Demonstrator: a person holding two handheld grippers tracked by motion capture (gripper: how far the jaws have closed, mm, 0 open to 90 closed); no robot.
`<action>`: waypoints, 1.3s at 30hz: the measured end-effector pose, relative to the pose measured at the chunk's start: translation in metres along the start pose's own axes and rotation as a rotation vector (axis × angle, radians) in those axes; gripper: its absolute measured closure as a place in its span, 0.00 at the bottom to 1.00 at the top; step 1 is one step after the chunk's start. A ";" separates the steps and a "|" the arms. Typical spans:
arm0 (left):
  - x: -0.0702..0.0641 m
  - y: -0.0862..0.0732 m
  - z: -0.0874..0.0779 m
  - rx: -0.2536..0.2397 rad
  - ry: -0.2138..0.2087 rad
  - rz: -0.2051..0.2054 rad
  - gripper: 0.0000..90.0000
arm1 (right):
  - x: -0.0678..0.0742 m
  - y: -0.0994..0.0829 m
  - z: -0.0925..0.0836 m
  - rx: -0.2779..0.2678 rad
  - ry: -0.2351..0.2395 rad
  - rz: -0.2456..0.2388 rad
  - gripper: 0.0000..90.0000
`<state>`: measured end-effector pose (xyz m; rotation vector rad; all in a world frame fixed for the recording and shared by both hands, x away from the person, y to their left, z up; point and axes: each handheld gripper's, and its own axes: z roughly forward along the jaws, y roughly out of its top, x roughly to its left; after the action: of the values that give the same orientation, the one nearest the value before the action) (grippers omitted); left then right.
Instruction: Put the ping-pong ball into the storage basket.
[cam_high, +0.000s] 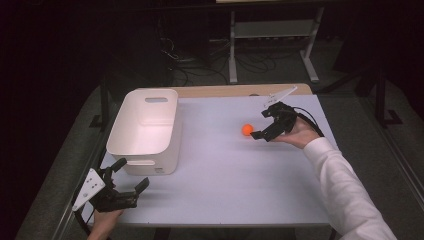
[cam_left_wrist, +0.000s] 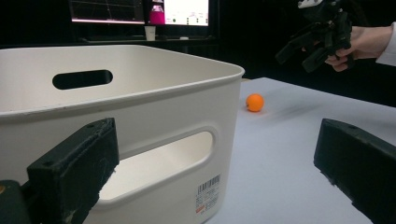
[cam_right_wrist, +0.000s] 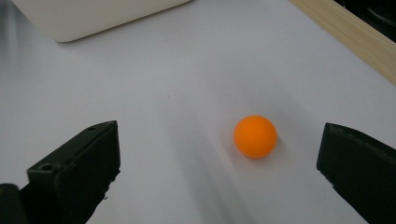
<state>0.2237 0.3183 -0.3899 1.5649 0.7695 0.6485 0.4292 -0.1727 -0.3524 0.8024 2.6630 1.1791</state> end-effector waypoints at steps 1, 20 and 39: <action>0.000 0.000 0.000 0.000 -0.001 -0.001 0.00 | -0.001 0.001 0.001 -0.002 0.003 -0.007 0.00; 0.000 0.000 0.000 -0.001 -0.006 -0.007 0.00 | -0.018 0.018 0.017 0.039 0.016 -0.023 0.00; 0.000 0.000 0.001 0.002 -0.014 -0.005 0.00 | -0.035 0.017 0.039 0.097 0.020 -0.036 0.00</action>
<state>0.2239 0.3178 -0.3901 1.5669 0.7637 0.6328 0.4789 -0.1558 -0.3708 0.7576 2.7576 1.0622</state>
